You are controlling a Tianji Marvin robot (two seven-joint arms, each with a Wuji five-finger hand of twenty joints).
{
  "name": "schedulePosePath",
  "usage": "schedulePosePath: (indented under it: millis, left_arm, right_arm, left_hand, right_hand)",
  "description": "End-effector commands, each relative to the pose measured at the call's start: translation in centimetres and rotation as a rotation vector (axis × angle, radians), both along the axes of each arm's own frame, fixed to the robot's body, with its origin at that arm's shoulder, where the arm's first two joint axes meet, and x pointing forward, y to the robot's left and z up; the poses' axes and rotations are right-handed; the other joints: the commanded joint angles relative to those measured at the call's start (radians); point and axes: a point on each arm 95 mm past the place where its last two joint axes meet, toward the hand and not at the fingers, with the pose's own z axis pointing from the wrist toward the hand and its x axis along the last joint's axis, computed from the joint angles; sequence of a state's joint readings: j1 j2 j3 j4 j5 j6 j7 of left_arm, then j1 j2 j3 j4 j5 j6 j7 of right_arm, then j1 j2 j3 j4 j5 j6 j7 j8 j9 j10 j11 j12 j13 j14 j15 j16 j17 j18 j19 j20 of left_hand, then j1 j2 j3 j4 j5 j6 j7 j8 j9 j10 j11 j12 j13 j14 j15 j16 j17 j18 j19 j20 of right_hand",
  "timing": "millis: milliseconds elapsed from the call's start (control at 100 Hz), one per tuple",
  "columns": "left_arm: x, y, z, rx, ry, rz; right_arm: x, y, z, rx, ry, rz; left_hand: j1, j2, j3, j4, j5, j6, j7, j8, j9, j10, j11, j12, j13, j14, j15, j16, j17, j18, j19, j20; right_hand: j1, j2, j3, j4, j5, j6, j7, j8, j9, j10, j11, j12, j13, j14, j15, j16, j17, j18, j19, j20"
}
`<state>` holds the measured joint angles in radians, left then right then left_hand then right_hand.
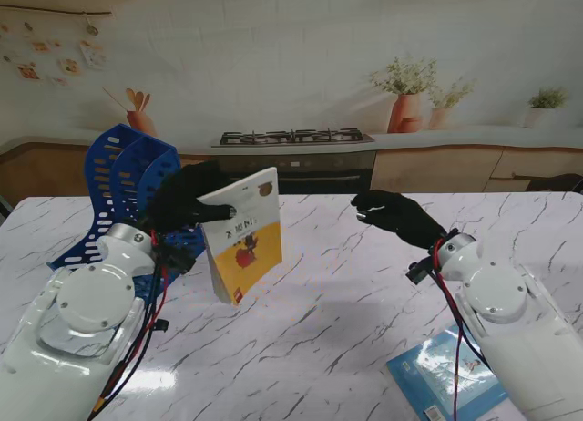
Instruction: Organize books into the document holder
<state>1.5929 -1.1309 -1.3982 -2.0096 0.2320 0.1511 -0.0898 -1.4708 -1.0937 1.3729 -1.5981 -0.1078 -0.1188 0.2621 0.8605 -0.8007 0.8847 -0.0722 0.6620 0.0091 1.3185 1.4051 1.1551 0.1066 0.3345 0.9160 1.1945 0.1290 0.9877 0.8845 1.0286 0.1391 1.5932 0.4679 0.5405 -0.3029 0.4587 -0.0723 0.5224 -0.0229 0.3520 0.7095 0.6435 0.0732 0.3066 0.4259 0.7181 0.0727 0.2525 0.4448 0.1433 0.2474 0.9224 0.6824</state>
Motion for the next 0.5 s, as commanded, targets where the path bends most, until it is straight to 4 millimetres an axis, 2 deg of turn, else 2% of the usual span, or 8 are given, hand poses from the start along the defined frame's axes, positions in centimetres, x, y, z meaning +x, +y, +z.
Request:
schedulePosePath:
  millis: [0, 290, 490]
  left_arm:
    - [-0.8, 0.3, 1.1, -0.007, -0.036, 0.004]
    - [-3.9, 2.7, 4.3, 0.046, -0.094, 0.145]
    - [-6.1, 4.2, 5.7, 0.093, -0.122, 0.236]
  right_arm:
    - [-0.3, 0.0, -0.9, 0.002, 0.021, -0.006]
    - [-0.1, 0.3, -0.9, 0.004, 0.012, -0.009]
    - [0.2, 0.6, -0.9, 0.008, 0.008, -0.007]
  left_hand:
    - [0.108, 0.041, 0.178, 0.066, 0.042, -0.088, 0.042, 0.028, 0.065, -0.118, 0.019, 0.024, 0.067, -0.078, 0.000, -0.039, 0.025, -0.112, 0.107, -0.011]
    - [0.108, 0.044, 0.176, 0.069, 0.042, -0.088, 0.041, 0.029, 0.068, -0.115, 0.015, 0.025, 0.066, -0.075, 0.004, -0.040, 0.026, -0.116, 0.110, -0.012]
    - [0.108, 0.045, 0.173, 0.071, 0.042, -0.088, 0.041, 0.030, 0.067, -0.115, 0.013, 0.026, 0.065, -0.075, 0.006, -0.039, 0.026, -0.117, 0.112, -0.012]
  right_hand:
    - [-0.023, 0.004, -0.022, 0.037, -0.024, 0.002, -0.019, -0.012, -0.022, -0.025, -0.006, -0.009, -0.022, -0.009, -0.025, -0.018, -0.016, 0.203, -0.008, -0.010]
    - [-0.022, 0.004, -0.024, 0.038, -0.024, 0.001, -0.017, -0.014, -0.019, -0.032, -0.005, -0.011, -0.021, -0.013, -0.026, -0.019, -0.016, 0.202, -0.012, -0.007]
    - [-0.024, 0.005, -0.025, 0.038, -0.022, 0.000, -0.016, -0.014, -0.018, -0.032, -0.004, -0.012, -0.020, -0.014, -0.026, -0.020, -0.016, 0.201, -0.013, -0.006]
